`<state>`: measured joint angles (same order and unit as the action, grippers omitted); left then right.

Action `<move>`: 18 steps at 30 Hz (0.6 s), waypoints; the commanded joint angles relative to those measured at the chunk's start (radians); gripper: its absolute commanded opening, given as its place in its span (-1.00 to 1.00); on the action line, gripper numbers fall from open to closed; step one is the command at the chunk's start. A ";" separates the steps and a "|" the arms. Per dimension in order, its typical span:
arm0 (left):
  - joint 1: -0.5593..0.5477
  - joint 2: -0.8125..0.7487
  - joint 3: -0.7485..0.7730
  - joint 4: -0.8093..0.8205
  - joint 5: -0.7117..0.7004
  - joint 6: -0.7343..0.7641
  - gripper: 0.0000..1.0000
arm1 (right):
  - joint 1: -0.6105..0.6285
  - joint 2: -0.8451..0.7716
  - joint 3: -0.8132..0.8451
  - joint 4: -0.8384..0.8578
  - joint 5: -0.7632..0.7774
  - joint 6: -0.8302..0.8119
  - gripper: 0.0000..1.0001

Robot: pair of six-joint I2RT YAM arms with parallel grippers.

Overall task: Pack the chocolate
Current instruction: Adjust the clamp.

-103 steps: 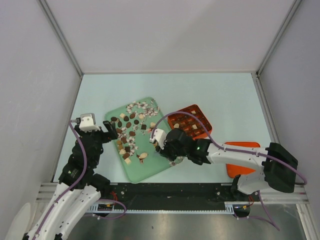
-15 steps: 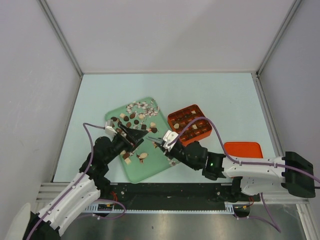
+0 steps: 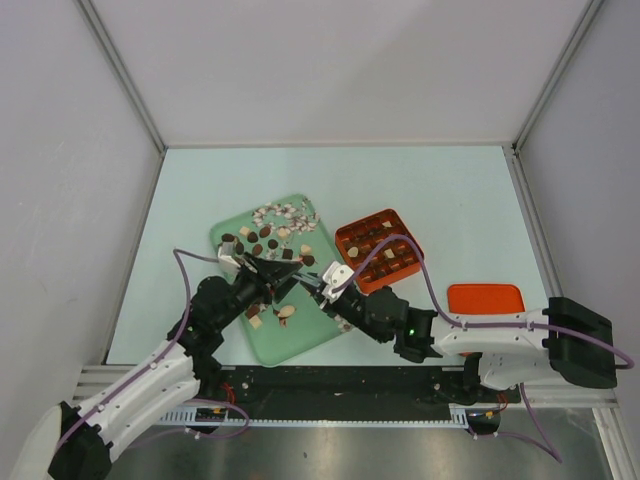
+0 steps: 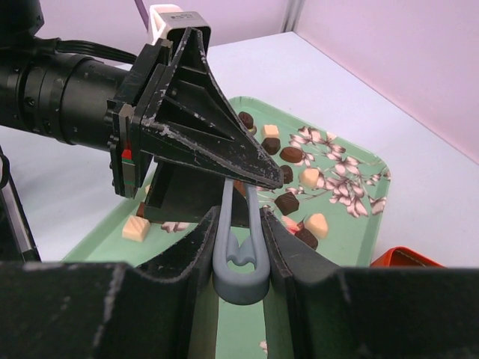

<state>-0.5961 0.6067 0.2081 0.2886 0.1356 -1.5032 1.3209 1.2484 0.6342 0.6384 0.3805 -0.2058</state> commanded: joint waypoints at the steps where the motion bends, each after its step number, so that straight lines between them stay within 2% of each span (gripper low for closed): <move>1: -0.022 -0.036 -0.019 0.060 -0.045 -0.080 0.05 | 0.009 0.019 -0.013 0.107 0.026 0.014 -0.62; 2: -0.024 -0.044 -0.022 0.057 -0.054 -0.095 -0.06 | 0.012 0.020 -0.017 0.109 0.026 0.017 -0.63; 7: -0.028 -0.093 -0.047 0.034 -0.086 -0.129 -0.36 | 0.017 0.028 -0.030 0.126 0.031 0.051 -0.62; 10: -0.030 -0.119 -0.045 0.008 -0.106 -0.134 -0.49 | 0.018 0.034 -0.031 0.124 0.028 0.063 -0.61; 18: -0.034 -0.127 -0.027 -0.045 -0.119 -0.126 -0.80 | 0.020 0.043 -0.030 0.121 0.035 0.074 -0.39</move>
<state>-0.6201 0.4877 0.1680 0.2573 0.0296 -1.6367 1.3334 1.2892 0.6025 0.6994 0.3958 -0.1665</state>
